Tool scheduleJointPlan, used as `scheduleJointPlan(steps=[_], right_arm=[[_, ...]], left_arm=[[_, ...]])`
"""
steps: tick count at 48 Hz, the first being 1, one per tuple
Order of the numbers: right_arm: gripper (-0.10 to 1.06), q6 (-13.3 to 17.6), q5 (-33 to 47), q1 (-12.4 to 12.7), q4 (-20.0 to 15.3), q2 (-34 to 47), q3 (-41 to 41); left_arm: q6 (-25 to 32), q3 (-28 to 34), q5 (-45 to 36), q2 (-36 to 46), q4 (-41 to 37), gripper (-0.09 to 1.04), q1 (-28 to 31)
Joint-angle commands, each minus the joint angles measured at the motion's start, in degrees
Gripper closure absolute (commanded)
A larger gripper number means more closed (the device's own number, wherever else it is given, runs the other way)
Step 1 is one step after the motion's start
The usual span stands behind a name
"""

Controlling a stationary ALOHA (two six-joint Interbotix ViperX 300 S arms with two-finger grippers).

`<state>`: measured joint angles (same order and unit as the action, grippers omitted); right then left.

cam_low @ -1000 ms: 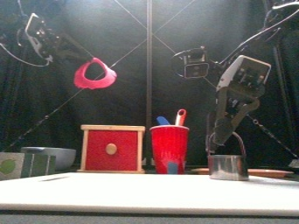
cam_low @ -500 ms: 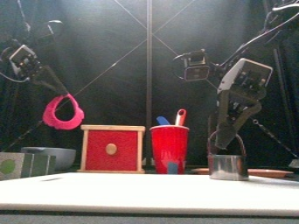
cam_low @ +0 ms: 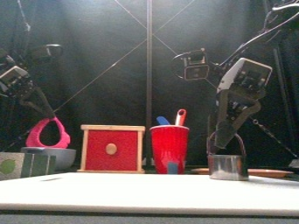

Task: Get the cutter from the drawer then cut the dough then place the extra dough in the bowl
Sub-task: Place the extra dough in the bowl

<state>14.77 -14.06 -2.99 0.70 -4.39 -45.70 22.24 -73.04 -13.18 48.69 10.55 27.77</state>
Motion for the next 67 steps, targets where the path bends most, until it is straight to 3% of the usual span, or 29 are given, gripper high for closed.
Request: scheduleJointPlan(steps=[1, 20, 40, 67], right_arm=[[0.06, 0.0, 0.4, 0.1, -0.2, -1.1, 1.2], [0.06, 0.0, 0.2, 0.1, -0.1, -1.1, 1.3], [0.06, -0.1, 0.1, 0.1, 0.1, -1.1, 1.3], [0.06, 0.0, 0.1, 0.1, 0.1, -1.1, 1.5]], left_arm=[[-0.2, 0.8, 1.6, -1.4, -0.1, 0.45, 0.4], [-0.7, 0.2, 3.8, -1.7, 9.0, 0.07, 1.7], [-0.7, -1.1, 5.1, -1.7, 31.0, 0.06, 2.5], [-1.4, -1.6, 5.5, -1.7, 34.1, 0.06, 7.3]])
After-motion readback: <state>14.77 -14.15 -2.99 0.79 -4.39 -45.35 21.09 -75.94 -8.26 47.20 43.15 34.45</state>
